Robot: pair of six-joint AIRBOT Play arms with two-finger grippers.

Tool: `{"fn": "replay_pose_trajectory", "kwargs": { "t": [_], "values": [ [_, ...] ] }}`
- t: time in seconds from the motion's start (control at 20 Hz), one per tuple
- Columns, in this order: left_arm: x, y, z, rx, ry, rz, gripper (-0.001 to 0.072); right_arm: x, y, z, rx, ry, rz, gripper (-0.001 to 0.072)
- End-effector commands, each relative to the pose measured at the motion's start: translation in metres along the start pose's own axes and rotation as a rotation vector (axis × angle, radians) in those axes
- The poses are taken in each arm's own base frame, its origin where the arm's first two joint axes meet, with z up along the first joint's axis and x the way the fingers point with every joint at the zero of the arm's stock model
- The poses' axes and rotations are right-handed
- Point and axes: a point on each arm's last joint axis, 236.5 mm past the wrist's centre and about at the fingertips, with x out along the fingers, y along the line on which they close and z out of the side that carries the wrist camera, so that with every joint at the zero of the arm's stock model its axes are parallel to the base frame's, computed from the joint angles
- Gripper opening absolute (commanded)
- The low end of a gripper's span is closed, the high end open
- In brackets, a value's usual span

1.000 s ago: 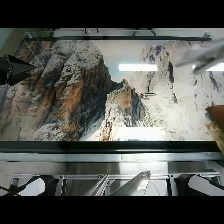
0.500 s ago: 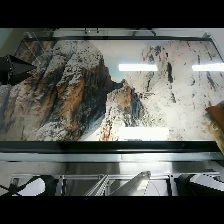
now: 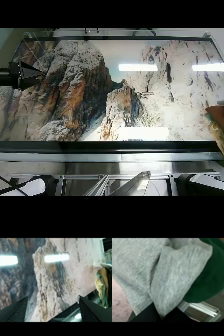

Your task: Fold the shirts.

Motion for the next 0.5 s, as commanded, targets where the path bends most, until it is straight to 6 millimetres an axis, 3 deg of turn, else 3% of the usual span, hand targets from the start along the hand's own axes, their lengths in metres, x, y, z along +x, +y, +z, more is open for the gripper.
{"fn": "replay_pose_trajectory", "kwargs": {
  "t": [0.0, 0.15, 0.3, 0.45],
  "values": [
    [0.006, -0.003, -0.002, 0.013, 0.017, -0.010, 0.0702, 0.021, -0.065, -0.033, 0.061, 0.131, -0.267, 0.0016],
    [0.006, -0.003, -0.002, 0.013, 0.017, -0.010, 0.0702, 0.056, -0.097, -0.052, 0.066, 0.223, -0.398, 0.0016],
    [0.006, -0.002, 0.000, 0.013, 0.008, -0.005, 0.0701, 0.084, -0.108, -0.031, 0.007, 0.132, -0.431, 0.0017],
    [0.006, -0.002, 0.000, 0.013, 0.006, -0.005, 0.0702, 0.088, -0.108, -0.014, -0.018, 0.063, -0.426, 0.0018]
  ]
}}
